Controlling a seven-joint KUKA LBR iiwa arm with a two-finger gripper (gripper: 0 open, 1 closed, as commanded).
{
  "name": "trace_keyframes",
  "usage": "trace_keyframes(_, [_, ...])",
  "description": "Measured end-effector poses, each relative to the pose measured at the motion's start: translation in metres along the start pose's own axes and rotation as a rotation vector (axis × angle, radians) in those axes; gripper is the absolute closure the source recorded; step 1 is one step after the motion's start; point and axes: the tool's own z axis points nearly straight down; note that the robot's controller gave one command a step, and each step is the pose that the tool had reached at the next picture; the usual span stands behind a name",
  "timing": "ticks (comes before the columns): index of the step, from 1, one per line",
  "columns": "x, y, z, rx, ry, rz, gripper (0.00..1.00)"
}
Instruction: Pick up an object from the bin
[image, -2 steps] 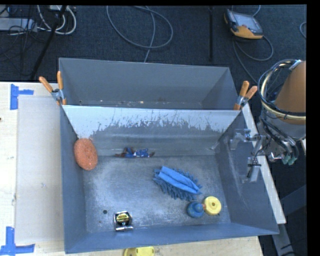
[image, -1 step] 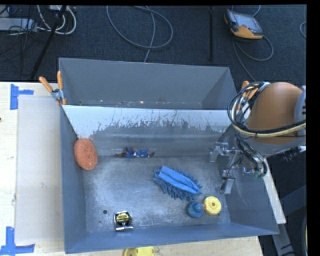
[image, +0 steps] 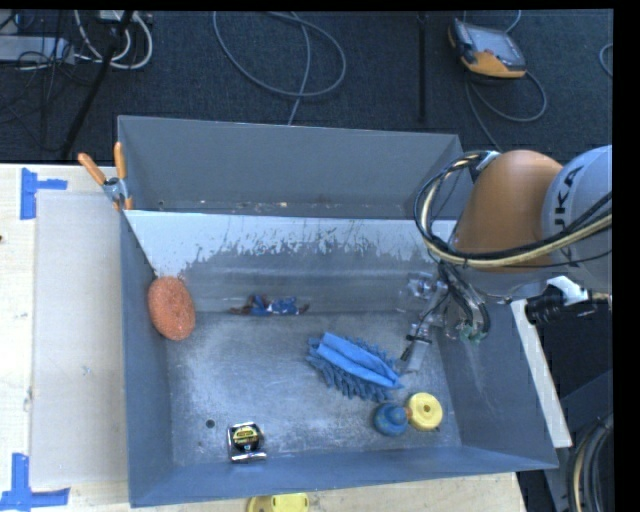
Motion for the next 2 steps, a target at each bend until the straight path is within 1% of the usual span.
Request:
trace_keyframes(1, [0.007, 0.033, 0.009, 0.0, -0.002, -0.233, 0.0])
trace_keyframes(2, [0.017, 0.036, 0.065, -0.001, -0.002, 0.013, 0.0])
